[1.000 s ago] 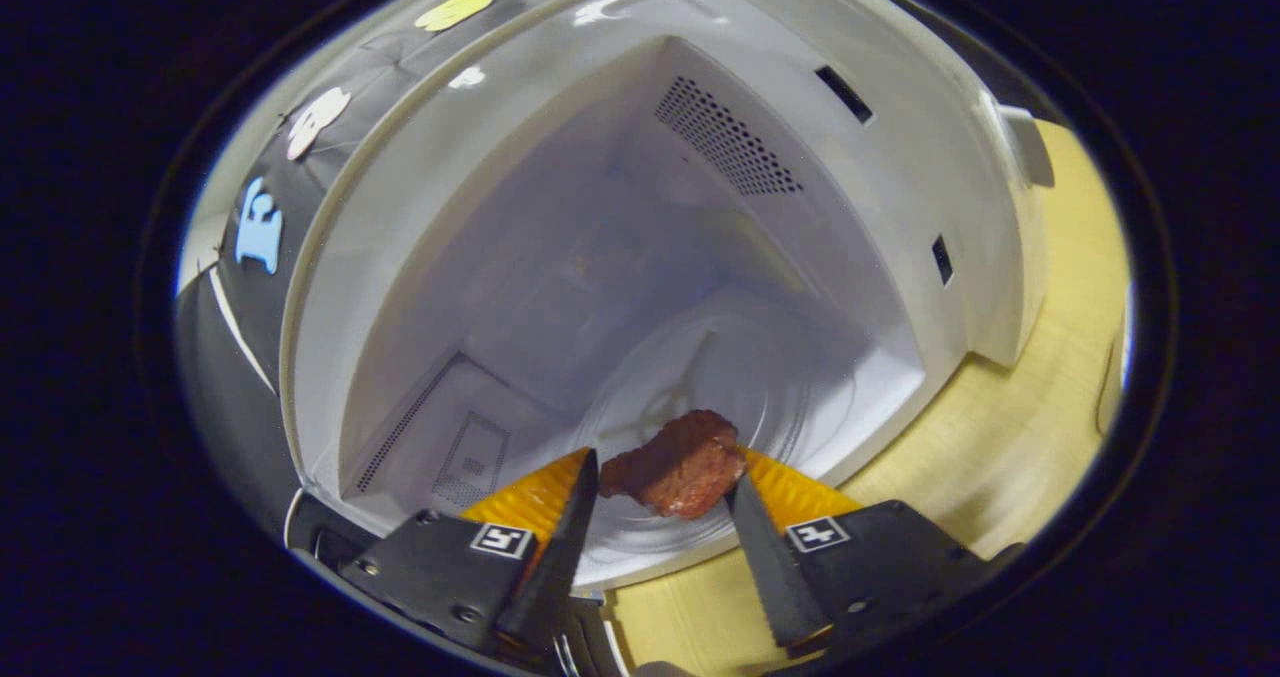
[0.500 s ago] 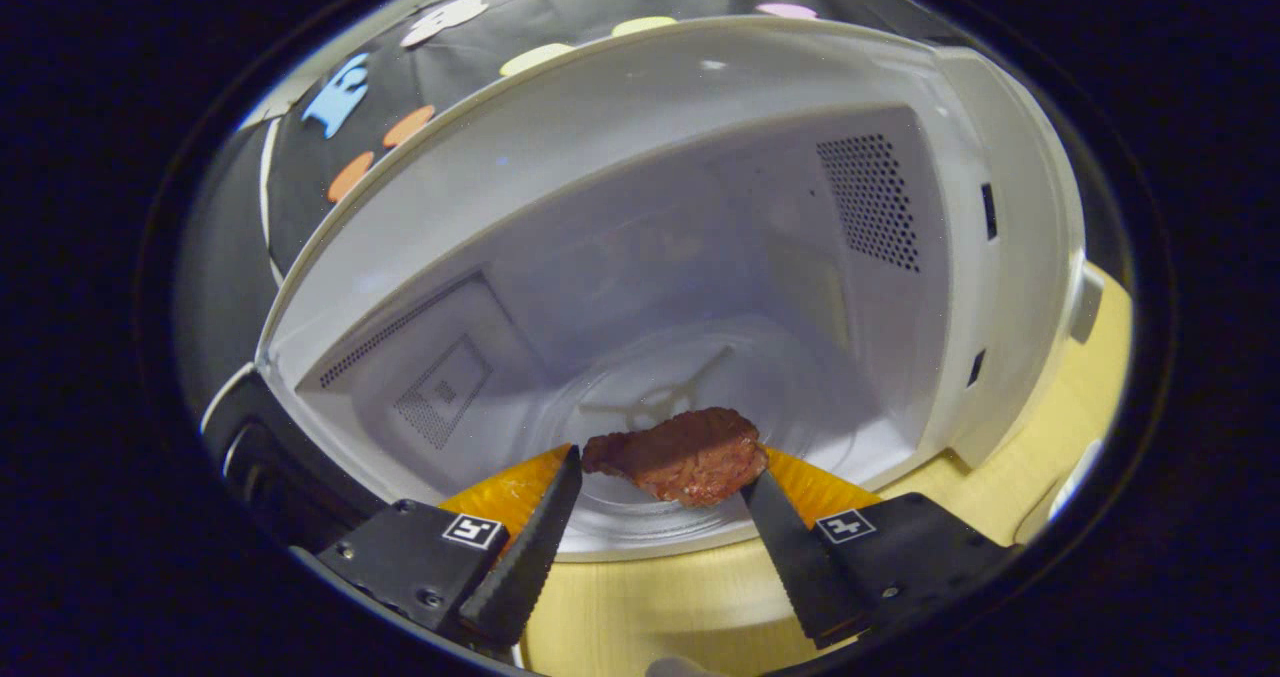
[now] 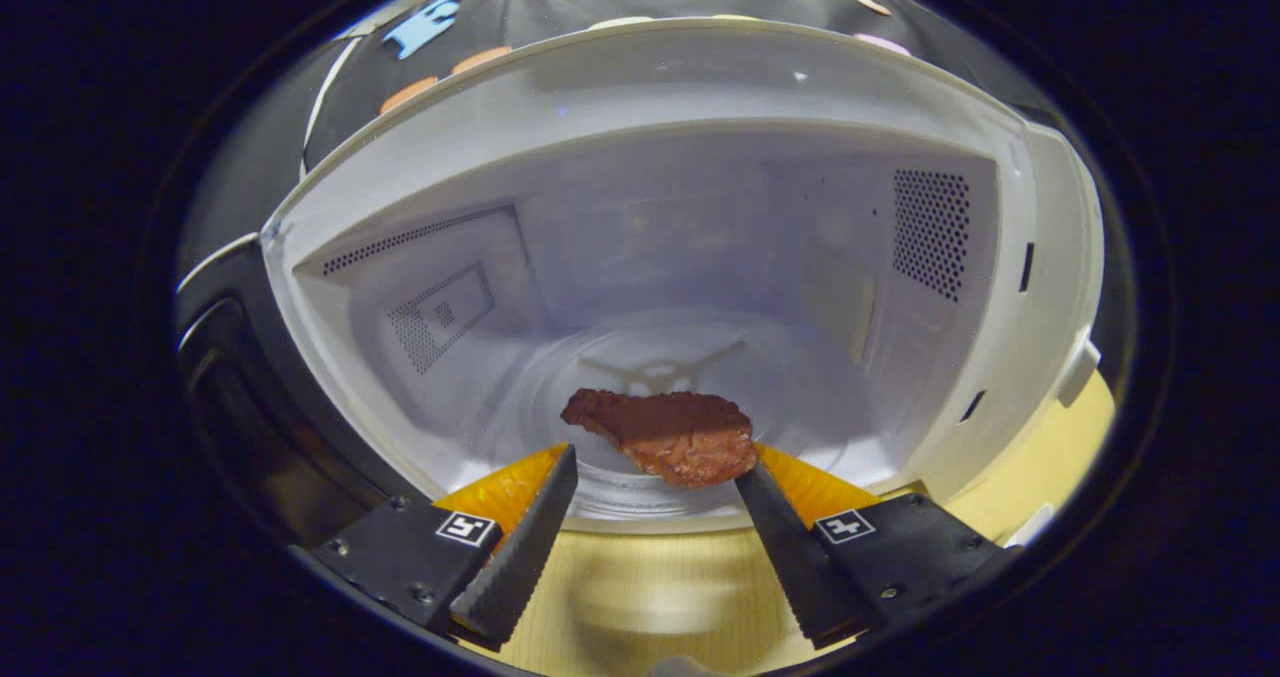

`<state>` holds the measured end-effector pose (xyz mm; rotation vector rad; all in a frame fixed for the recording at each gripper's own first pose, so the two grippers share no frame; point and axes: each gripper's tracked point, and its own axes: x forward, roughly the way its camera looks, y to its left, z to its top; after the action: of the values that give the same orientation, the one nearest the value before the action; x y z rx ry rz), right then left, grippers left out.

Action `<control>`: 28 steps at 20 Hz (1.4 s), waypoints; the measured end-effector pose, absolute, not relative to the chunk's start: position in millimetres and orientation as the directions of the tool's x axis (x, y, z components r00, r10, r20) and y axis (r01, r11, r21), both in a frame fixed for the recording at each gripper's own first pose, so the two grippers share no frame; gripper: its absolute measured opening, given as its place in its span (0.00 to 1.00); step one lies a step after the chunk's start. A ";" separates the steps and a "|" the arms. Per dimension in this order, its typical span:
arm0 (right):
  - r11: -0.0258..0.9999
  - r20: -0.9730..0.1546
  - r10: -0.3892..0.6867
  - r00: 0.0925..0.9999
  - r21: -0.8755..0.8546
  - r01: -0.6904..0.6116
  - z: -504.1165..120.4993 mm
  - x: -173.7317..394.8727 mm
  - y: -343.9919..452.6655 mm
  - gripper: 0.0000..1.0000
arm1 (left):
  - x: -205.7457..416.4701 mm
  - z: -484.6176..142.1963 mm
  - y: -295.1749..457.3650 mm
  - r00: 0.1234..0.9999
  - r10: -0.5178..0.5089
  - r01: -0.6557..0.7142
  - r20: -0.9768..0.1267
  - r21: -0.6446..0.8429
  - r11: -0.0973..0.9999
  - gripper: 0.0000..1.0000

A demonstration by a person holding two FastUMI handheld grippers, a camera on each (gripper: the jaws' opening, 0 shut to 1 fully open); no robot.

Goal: Open the microwave oven with the left hand, put the food in, and close the microwave oven.

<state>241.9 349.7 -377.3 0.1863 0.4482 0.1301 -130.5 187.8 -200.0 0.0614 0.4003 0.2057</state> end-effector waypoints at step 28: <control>0.964 -0.356 0.258 0.898 0.160 -0.214 -170.0 76.1 171.2 1.00 | -126.9 -205.4 252.4 0.920 0.307 -0.298 -0.245 0.074 0.952 0.96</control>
<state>76.1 171.2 -170.0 0.1185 0.3840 0.2450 -126.9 252.4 -205.4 0.0356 0.2577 0.3108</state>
